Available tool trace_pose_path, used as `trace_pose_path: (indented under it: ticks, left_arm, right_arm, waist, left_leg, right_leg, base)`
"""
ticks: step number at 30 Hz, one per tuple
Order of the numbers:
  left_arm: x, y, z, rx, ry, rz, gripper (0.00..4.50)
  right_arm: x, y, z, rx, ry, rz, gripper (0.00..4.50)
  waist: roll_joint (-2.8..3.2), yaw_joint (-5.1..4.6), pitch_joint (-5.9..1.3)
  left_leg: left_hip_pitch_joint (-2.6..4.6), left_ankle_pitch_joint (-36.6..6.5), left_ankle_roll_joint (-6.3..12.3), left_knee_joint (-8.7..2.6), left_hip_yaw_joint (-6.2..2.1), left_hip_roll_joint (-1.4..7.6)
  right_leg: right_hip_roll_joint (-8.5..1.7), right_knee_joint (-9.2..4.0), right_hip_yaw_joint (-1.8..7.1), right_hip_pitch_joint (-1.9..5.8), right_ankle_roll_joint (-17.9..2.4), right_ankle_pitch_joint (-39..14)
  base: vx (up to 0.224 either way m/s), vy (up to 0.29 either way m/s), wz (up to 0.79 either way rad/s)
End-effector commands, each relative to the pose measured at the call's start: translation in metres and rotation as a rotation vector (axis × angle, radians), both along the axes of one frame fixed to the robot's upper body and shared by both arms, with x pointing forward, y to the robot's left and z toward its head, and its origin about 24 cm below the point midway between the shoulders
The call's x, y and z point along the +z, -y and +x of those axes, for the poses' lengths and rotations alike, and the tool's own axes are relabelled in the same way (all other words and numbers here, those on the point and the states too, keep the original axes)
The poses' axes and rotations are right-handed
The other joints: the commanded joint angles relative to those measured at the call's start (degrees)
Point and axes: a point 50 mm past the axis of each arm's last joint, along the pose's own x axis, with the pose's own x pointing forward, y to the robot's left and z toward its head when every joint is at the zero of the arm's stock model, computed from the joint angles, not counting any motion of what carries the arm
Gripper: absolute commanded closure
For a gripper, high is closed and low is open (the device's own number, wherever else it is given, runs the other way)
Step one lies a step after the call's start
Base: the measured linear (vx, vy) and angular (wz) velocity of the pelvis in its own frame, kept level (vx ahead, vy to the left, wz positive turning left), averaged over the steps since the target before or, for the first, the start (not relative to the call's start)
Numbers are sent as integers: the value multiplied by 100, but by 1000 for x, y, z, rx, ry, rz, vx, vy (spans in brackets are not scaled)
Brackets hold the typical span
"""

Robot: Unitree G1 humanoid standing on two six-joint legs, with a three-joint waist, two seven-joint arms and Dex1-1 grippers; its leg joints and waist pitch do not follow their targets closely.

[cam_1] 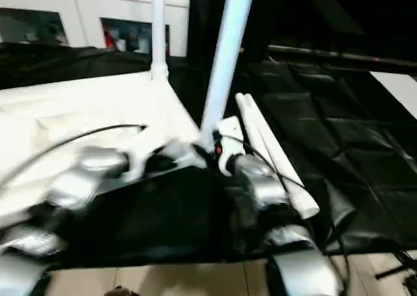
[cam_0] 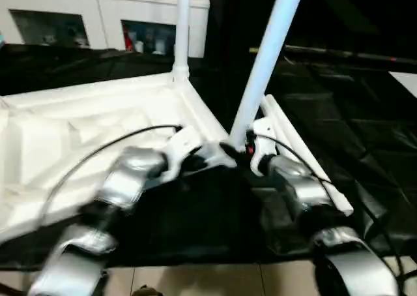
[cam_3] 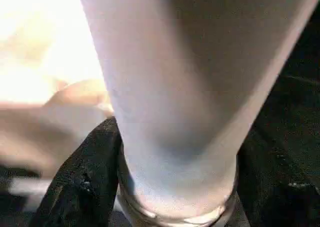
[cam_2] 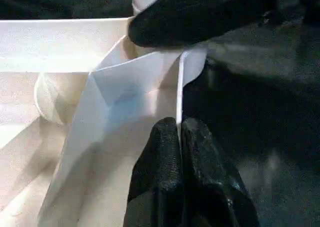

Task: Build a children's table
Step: Rotate leg to tighten

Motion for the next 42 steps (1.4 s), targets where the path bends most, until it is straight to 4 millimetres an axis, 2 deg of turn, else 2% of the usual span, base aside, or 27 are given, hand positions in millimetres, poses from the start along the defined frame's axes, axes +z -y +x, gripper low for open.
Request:
trace_pose_path:
  ticks: [1,2,3,5,7,9,12,15,17,19,21,22,24,29,30,32,34,36,37,39,42]
  left_arm:
    - [-2,17,1,48,6,-51,450]
    - [-2,22,1,35,14,-49,450]
    - [-2,25,1,23,21,-47,450]
    - [-1,26,2,16,22,-46,450]
    - [-1,22,2,14,20,-48,450]
    - [-1,18,2,5,23,-44,450]
    - [-1,11,1,-15,19,-42,450]
    - [-2,-2,-2,-57,13,-35,450]
    - [-1,-13,-6,-109,-5,-55,450]
    - [3,-21,-11,-182,-6,-72,450]
    - [4,-27,-14,-202,-26,-85,450]
    - [6,-30,-16,-219,-33,-87,450]
    - [7,-37,-19,-243,-49,-85,450]
    - [9,-48,-26,-288,-71,-99,450]
    - [9,-51,-27,-286,-77,-98,450]
    - [8,-53,-28,-287,-82,-95,450]
    - [8,-54,-29,-285,-84,-95,450]
    - [8,-54,-29,-285,-87,-96,450]
    - [8,-55,-30,-285,-91,-99,450]
    - [8,-55,-31,-286,-95,-100,450]
    - [8,-56,-32,-288,-101,-102,450]
  right_arm:
    - [-16,-9,-8,-8,-78,-29,176]
    - [-15,-15,-7,0,-68,-38,176]
    - [-14,-19,-7,8,-59,-43,176]
    - [-11,-24,-6,20,-42,-33,176]
    - [-6,-26,-4,35,-20,12,106]
    - [-3,-24,-3,51,0,19,104]
    - [0,-19,-3,109,23,12,66]
    - [1,-6,-4,198,41,-22,66]
    - [4,8,-10,334,51,-44,66]
    - [5,20,-14,424,60,-78,66]
    - [8,26,-15,446,73,-84,66]
    - [9,29,-15,446,83,-87,66]
    - [12,34,-16,474,85,-71,66]
    - [14,38,-20,531,76,-53,66]
    - [13,37,-20,538,74,-51,80]
    - [12,36,-21,552,65,-53,90]
    - [11,35,-21,564,58,-51,107]
    - [11,34,-22,577,53,-47,124]
    - [10,33,-23,590,48,-42,136]
    - [10,32,-23,598,45,-40,136]
    - [9,31,-25,610,41,-32,166]
  waist:
    - [24,-7,-314]
    - [50,9,-324]
    - [30,1,-332]
    - [27,14,-334]
    - [30,19,-331]
    - [26,18,-325]
    - [30,15,-320]
    - [26,10,-323]
    - [20,11,-332]
    - [47,16,-331]
    - [46,11,-332]
    - [70,8,-337]
    - [64,4,-342]
    - [59,-4,-339]
    - [32,7,-335]
    - [55,2,-328]
    - [34,3,-326]
    - [35,3,-329]
    - [14,7,-333]
    - [24,8,-335]
    - [17,3,-331]
  left_leg:
    - [121,-1204,-224,-380,-110,209]
    - [112,-1130,-186,-375,-114,205]
    - [90,-1033,-149,-370,-111,189]
    - [86,-987,-95,-360,-103,185]
    - [84,-1013,-51,-365,-108,194]
    - [83,-1072,-49,-371,-109,197]
    - [79,-1168,-50,-380,-118,200]
    - [61,-1079,12,-366,-116,201]
    - [42,-971,81,-358,-116,203]
    - [50,-911,145,-353,-118,210]
    - [65,-859,171,-348,-110,212]
    - [74,-814,176,-348,-106,219]
    - [78,-804,177,-345,-103,217]
    - [74,-731,258,-336,-93,214]
    - [76,-746,259,-337,-92,216]
    - [80,-812,230,-344,-94,220]
    - [80,-824,183,-347,-93,223]
    - [77,-784,185,-343,-92,218]
    - [73,-736,209,-336,-90,217]
    - [72,-654,245,-332,-89,214]
    - [71,-630,274,-331,-88,214]
  right_leg:
    - [-431,-517,308,142,-928,-956]
    - [-429,-500,305,151,-910,-784]
    - [-414,-488,297,166,-910,-619]
    - [-419,-483,299,171,-918,-512]
    - [-421,-484,293,173,-920,-533]
    - [-420,-496,291,167,-925,-624]
    - [-426,-515,288,172,-905,-798]
    - [-428,-512,291,191,-928,-674]
    - [-429,-491,290,219,-955,-523]
    - [-422,-476,285,214,-1018,-380]
    - [-411,-453,284,201,-1128,-247]
    - [-409,-438,284,195,-1206,-141]
    - [-407,-425,281,203,-1278,-57]
    - [-401,-403,282,209,-1364,125]
    - [-406,-407,279,208,-1364,40]
    - [-411,-423,283,200,-1347,-114]
    - [-415,-425,285,199,-1322,-200]
    - [-411,-421,286,202,-1310,-168]
    - [-416,-410,287,209,-1312,-117]
    - [-410,-401,285,207,-1317,-28]
    - [-407,-399,280,206,-1324,-12]
  base:
    - [0,0,0]
    - [0,0,0]
    - [0,0,0]
    - [0,0,0]
    - [0,0,0]
    - [0,0,0]
    - [0,0,0]
    - [0,0,0]
    - [0,0,0]
    - [0,0,0]
    - [0,0,0]
    - [0,0,0]
    - [0,0,0]
    - [0,0,0]
    - [0,0,0]
    - [0,0,0]
    - [0,0,0]
    - [0,0,0]
    - [0,0,0]
    - [0,0,0]
    - [0,0,0]
